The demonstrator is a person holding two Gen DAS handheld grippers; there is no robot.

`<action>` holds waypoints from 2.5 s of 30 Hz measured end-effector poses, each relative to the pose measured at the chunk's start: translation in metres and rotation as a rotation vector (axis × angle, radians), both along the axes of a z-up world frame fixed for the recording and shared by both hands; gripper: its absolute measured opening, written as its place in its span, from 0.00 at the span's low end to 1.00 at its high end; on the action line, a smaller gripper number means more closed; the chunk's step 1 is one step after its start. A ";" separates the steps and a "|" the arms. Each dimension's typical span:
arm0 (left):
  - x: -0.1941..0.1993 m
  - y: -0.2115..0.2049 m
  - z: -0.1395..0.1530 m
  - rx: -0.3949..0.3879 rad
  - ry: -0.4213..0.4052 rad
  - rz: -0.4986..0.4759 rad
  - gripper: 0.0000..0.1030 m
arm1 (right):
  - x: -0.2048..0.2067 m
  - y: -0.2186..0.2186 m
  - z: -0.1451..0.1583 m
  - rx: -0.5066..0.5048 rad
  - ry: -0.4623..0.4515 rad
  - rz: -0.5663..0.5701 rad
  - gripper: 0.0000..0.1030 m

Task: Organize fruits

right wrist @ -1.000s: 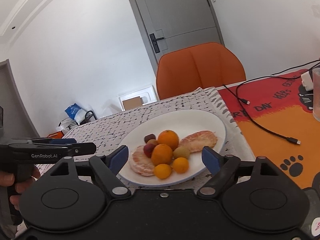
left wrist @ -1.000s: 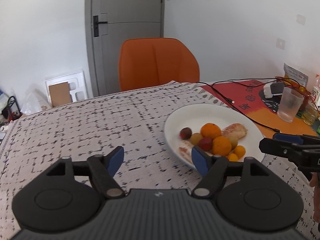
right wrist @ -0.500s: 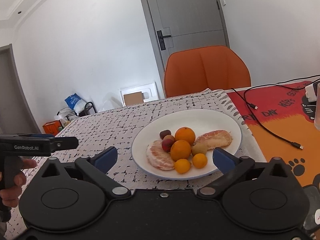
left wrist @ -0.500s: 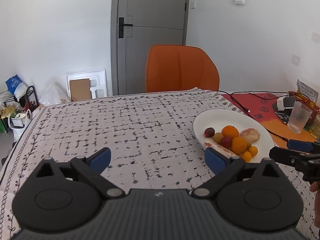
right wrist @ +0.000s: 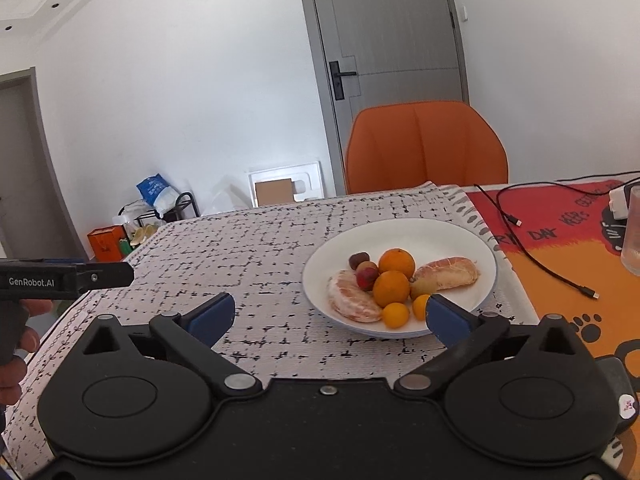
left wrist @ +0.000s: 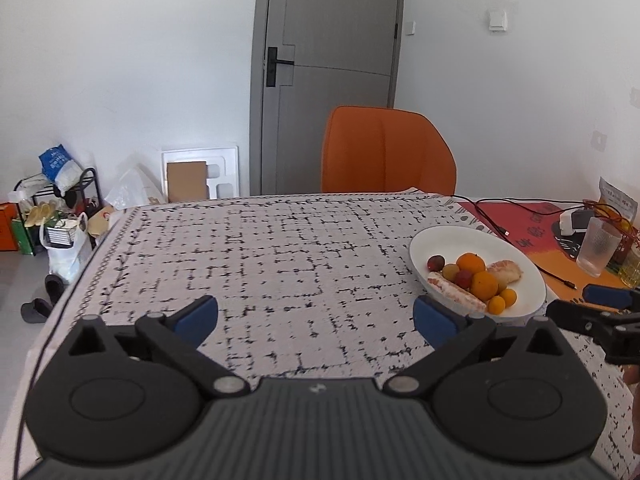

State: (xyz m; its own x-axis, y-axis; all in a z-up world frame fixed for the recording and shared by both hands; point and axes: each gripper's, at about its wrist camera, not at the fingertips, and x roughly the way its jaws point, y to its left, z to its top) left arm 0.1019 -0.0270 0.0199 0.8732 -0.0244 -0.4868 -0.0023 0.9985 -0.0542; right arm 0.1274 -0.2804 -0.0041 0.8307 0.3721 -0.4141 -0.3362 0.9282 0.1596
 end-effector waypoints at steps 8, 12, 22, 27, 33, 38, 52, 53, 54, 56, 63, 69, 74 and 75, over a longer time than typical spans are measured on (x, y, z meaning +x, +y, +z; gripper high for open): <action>-0.028 0.010 0.007 0.005 -0.007 0.009 1.00 | -0.014 -0.003 0.005 0.000 0.025 -0.034 1.00; -0.041 0.014 0.010 0.012 -0.008 0.015 1.00 | -0.020 -0.005 0.007 0.005 0.032 -0.048 1.00; -0.066 0.021 0.012 0.011 -0.018 0.028 1.00 | -0.047 -0.001 0.012 -0.001 0.013 0.016 1.00; -0.079 0.030 0.007 -0.005 -0.013 0.054 1.00 | -0.057 0.004 0.009 -0.018 0.018 0.012 1.00; -0.090 0.034 0.004 -0.004 -0.013 0.059 1.00 | -0.067 0.008 0.006 -0.044 0.016 0.009 1.00; -0.092 0.033 0.002 0.010 -0.012 0.052 1.00 | -0.069 0.007 0.008 -0.040 0.009 0.003 1.00; -0.094 0.031 0.000 0.018 -0.008 0.045 1.00 | -0.069 0.007 0.005 -0.034 0.020 0.016 1.00; -0.094 0.031 0.000 0.018 -0.007 0.044 1.00 | -0.068 0.007 0.005 -0.035 0.020 0.016 1.00; -0.094 0.031 0.000 0.019 -0.006 0.044 1.00 | -0.069 0.007 0.005 -0.034 0.020 0.016 1.00; -0.094 0.031 0.000 0.020 -0.005 0.045 1.00 | -0.069 0.008 0.005 -0.032 0.022 0.016 1.00; -0.094 0.032 0.000 0.020 -0.005 0.050 1.00 | -0.069 0.008 0.004 -0.036 0.023 0.019 1.00; -0.094 0.033 0.000 0.020 -0.004 0.050 1.00 | -0.069 0.009 0.005 -0.033 0.022 0.021 1.00; -0.094 0.034 0.000 0.019 -0.004 0.051 1.00 | -0.069 0.009 0.004 -0.035 0.024 0.021 1.00; -0.094 0.033 0.000 0.020 -0.004 0.050 1.00 | -0.069 0.009 0.004 -0.036 0.024 0.020 1.00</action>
State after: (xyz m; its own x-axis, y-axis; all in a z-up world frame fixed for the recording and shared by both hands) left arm 0.0079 0.0063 0.0199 0.8751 0.0290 -0.4831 -0.0521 0.9980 -0.0346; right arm 0.0588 -0.2711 -0.0005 0.8129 0.3731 -0.4472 -0.3515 0.9266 0.1340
